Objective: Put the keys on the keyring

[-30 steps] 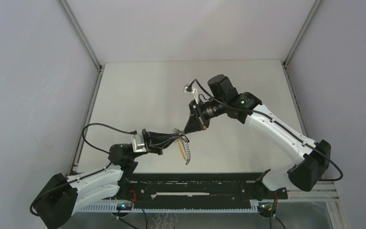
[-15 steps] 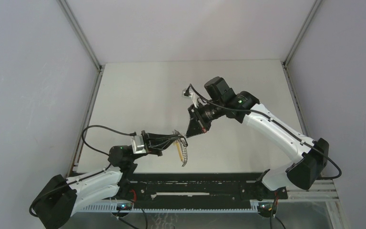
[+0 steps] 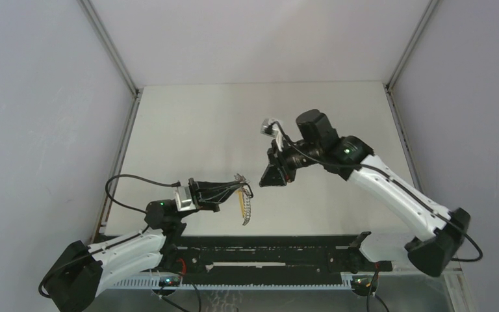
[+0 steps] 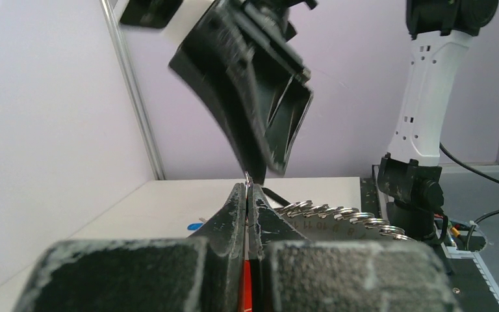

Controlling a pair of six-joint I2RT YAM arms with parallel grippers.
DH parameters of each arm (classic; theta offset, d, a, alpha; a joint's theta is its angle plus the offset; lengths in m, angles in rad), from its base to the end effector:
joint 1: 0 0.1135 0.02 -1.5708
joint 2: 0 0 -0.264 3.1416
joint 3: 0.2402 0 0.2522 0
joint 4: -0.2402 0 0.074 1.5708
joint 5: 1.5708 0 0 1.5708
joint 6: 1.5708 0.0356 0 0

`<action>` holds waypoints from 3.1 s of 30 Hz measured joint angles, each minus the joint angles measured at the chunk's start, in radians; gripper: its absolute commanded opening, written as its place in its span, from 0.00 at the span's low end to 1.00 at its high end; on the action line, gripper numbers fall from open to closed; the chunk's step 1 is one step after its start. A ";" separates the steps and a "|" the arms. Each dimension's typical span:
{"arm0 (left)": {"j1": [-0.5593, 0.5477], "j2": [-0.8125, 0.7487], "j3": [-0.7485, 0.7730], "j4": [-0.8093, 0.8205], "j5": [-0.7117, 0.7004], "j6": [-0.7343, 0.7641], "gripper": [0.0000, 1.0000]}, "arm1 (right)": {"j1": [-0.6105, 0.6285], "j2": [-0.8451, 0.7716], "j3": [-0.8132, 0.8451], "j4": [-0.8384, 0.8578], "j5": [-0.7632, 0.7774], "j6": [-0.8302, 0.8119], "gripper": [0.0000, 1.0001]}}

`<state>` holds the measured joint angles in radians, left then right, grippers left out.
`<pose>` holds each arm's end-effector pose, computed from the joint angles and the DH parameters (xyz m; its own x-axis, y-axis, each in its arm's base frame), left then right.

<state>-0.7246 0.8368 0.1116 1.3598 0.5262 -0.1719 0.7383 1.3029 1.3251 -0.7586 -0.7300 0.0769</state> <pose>0.1010 -0.1133 0.2541 0.2875 -0.4521 -0.8444 0.9390 0.3066 0.1556 0.1824 0.1980 0.3660 -0.5619 -0.4339 -0.7043 -0.8262 0.2527 0.5035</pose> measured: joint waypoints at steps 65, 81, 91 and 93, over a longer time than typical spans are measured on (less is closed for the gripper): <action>-0.002 -0.007 0.001 -0.002 0.023 0.005 0.00 | -0.029 0.077 -0.071 0.313 -0.328 0.124 0.00; -0.011 -0.020 0.001 -0.018 0.023 0.009 0.00 | -0.044 0.112 -0.071 0.290 -0.368 0.174 0.00; -0.018 -0.019 0.001 -0.004 0.022 0.009 0.00 | -0.043 0.069 -0.071 0.236 -0.270 0.035 0.34; -0.018 -0.019 0.001 0.002 0.023 0.008 0.00 | -0.044 0.025 -0.072 0.227 -0.239 -0.027 0.37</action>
<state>-0.7425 0.8173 0.1123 1.3613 0.5488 -0.1635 0.6941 1.3277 1.2526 -0.5320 -0.9688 0.0494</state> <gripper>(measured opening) 0.009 0.330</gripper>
